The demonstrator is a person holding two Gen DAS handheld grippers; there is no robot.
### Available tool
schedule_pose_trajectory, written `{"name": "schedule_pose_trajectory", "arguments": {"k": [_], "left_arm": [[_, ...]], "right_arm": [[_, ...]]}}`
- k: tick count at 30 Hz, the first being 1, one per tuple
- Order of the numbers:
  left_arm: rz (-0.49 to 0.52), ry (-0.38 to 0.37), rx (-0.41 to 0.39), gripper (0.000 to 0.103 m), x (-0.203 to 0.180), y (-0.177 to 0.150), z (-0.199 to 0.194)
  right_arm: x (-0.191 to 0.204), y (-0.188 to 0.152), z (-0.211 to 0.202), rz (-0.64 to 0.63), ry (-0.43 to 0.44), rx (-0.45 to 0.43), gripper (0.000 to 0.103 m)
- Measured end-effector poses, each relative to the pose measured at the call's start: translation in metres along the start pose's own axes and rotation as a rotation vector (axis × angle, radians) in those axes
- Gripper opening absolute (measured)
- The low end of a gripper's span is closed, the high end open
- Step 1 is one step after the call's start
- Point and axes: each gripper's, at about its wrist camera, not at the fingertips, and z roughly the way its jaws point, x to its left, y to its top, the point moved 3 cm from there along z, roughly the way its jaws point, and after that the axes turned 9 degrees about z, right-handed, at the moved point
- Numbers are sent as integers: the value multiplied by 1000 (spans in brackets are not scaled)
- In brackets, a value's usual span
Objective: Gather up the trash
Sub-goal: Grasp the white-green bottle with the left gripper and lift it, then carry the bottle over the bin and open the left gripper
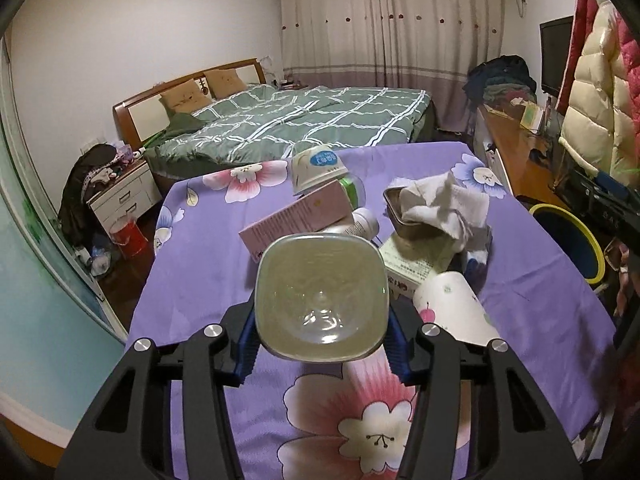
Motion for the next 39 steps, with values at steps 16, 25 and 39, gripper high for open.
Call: {"name": "schedule_pose_trajectory", "arguments": {"k": [16, 25, 39], "left_arm": [[-21, 13, -23, 51, 5, 35, 13], [51, -27, -79, 51, -31, 80, -10], [184, -363, -165, 51, -210, 163, 3]], "right_arm": [[-26, 4, -3, 40, -17, -9, 69], [-62, 10, -12, 93, -54, -33, 69], [-158, 0, -25, 193, -164, -24, 69]]}}
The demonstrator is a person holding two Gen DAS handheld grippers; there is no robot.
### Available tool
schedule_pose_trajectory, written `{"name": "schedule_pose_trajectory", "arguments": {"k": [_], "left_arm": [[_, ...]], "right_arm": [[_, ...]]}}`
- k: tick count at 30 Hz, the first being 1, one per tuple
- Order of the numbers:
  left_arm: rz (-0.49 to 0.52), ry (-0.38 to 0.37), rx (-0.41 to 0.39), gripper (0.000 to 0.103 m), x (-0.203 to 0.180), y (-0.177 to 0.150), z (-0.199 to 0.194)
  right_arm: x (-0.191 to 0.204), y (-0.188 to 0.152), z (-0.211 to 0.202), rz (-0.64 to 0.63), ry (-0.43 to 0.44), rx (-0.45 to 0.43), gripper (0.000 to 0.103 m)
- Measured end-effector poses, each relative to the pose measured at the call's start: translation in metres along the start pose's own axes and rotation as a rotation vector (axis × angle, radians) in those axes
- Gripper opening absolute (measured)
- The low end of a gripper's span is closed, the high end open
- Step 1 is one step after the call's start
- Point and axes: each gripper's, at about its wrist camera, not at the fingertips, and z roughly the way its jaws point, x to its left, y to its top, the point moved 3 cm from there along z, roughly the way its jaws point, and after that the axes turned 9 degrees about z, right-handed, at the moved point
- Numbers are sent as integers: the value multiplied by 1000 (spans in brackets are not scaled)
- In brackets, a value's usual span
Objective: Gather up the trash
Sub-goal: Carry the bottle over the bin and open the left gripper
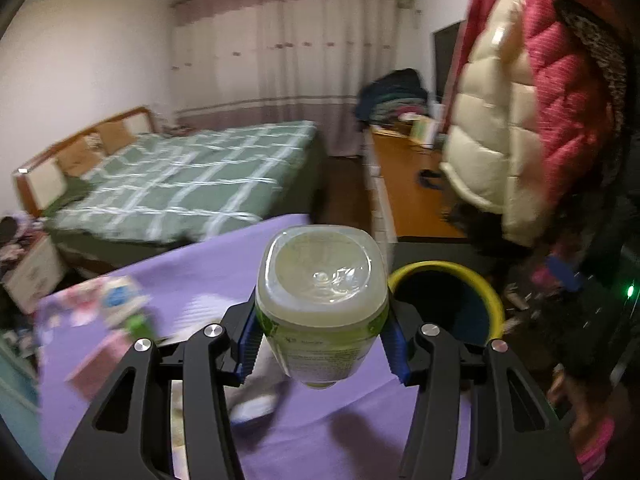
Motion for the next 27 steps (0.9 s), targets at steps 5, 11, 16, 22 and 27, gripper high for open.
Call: {"name": "schedule_pose_trajectory", "arguments": {"k": [5, 11, 16, 22, 27], "left_arm": [[26, -96, 22, 51, -51, 22, 52], [58, -187, 59, 51, -114, 37, 113], [66, -187, 133, 54, -148, 35, 161], [56, -112, 69, 82, -129, 34, 130], [-6, -58, -7, 90, -71, 26, 66]], "right_arm": [[-29, -1, 1, 35, -24, 9, 69], [-59, 0, 2, 72, -59, 12, 69], [-77, -1, 1, 94, -88, 16, 70], [-79, -4, 6, 99, -88, 34, 70], [-54, -8, 11, 75, -52, 51, 70]]}}
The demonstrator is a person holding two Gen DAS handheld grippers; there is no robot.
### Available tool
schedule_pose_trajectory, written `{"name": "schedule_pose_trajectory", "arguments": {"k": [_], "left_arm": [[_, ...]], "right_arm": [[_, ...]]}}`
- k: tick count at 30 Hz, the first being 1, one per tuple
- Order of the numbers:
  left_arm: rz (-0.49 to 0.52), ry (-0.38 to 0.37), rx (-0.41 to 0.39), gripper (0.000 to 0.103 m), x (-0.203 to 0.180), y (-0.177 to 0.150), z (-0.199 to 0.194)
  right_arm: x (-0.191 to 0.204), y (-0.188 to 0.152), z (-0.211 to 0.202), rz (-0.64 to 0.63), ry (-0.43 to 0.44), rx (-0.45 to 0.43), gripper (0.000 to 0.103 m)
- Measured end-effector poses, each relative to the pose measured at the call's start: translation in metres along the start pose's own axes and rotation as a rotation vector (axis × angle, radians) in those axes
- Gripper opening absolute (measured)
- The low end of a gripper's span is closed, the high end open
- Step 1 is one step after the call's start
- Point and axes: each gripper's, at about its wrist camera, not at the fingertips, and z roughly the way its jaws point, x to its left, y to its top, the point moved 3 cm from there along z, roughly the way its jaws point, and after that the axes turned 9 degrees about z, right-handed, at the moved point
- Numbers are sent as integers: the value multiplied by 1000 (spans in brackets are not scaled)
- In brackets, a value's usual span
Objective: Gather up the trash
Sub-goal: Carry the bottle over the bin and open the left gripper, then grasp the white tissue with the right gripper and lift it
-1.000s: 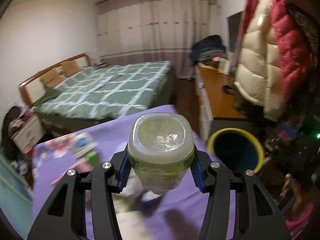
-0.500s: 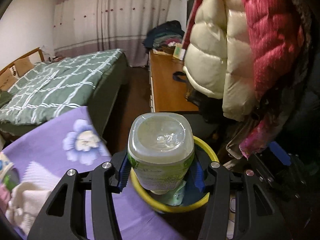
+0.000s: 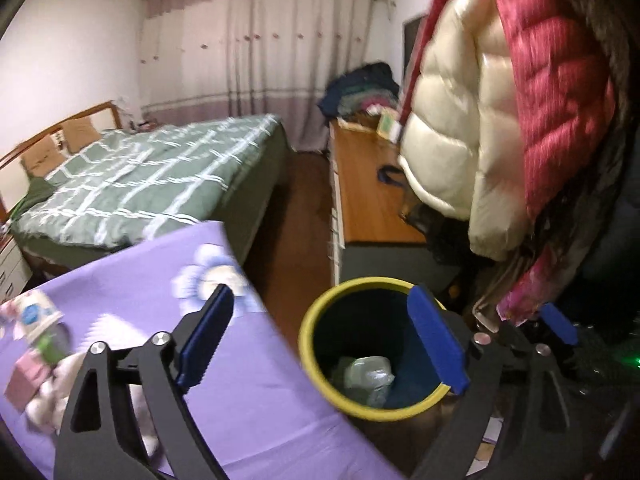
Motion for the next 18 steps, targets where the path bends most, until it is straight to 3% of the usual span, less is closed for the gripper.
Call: {"name": "schedule_pose_trajectory", "arguments": {"k": [4, 11, 14, 18], "left_arm": [[-37, 101, -35, 93, 53, -20, -50], [-164, 378, -63, 95, 174, -90, -135], [-201, 467, -60, 97, 218, -119, -157], [-265, 527, -48, 97, 270, -155, -165]], "right_arm": [[26, -7, 2, -38, 38, 19, 71], [90, -21, 3, -104, 147, 67, 71], [123, -29, 4, -134, 202, 100, 71], [174, -41, 11, -166, 295, 172, 71]]}}
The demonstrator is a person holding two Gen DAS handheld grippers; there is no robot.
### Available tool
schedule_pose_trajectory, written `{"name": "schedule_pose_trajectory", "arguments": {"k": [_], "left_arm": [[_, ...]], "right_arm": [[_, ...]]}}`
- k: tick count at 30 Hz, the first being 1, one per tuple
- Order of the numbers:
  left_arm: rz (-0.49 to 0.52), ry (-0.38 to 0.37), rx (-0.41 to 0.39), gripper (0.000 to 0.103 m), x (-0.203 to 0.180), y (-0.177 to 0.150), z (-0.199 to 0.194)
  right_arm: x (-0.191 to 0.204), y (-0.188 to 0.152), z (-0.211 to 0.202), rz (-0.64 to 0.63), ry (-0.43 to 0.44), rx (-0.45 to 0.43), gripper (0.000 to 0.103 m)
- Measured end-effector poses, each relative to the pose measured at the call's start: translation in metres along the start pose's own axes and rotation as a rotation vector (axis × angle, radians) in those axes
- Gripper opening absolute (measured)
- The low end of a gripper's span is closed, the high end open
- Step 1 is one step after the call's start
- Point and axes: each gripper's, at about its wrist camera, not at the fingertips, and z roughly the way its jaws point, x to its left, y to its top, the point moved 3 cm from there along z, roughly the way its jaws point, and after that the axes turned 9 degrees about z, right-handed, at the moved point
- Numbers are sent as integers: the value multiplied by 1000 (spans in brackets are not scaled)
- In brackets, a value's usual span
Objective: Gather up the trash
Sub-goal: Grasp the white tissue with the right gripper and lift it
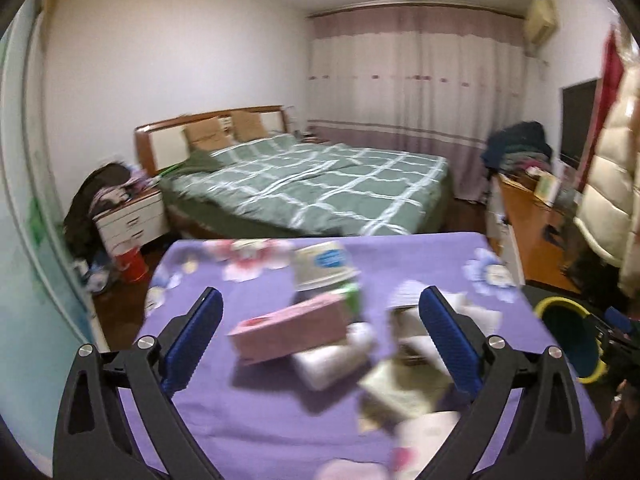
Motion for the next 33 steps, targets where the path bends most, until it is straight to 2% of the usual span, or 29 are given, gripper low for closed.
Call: {"name": "schedule_pose_trajectory", "arguments": {"k": [4, 8, 13, 17, 21, 22, 24, 25, 26, 27, 29, 33], "left_arm": [[-48, 68, 5, 97, 41, -25, 22], [-74, 127, -1, 97, 61, -49, 38], [-105, 79, 23, 97, 57, -57, 56], [-84, 86, 28, 97, 49, -65, 59], [-94, 85, 34, 97, 50, -66, 58], [-97, 84, 37, 97, 50, -67, 59], [-108, 85, 49, 97, 51, -69, 62], [-111, 83, 52, 97, 52, -69, 62], [-118, 78, 56, 97, 52, -70, 64], [-121, 74, 59, 97, 52, -71, 64], [-122, 71, 61, 97, 51, -70, 64], [-112, 70, 58, 97, 47, -70, 62]], "right_arm": [[54, -1, 14, -74, 33, 15, 71], [108, 3, 25, -136, 134, 37, 71], [156, 8, 46, -176, 241, 102, 71], [182, 3, 62, -205, 267, 149, 71], [198, -8, 78, -254, 245, 179, 70], [201, -11, 82, -268, 227, 180, 68], [202, -14, 87, -280, 209, 182, 52], [202, -15, 89, -285, 204, 186, 48], [204, -17, 92, -289, 200, 191, 38], [203, -18, 94, -288, 198, 197, 23], [200, -16, 93, -264, 216, 205, 10], [192, -5, 81, -227, 241, 158, 9]]}}
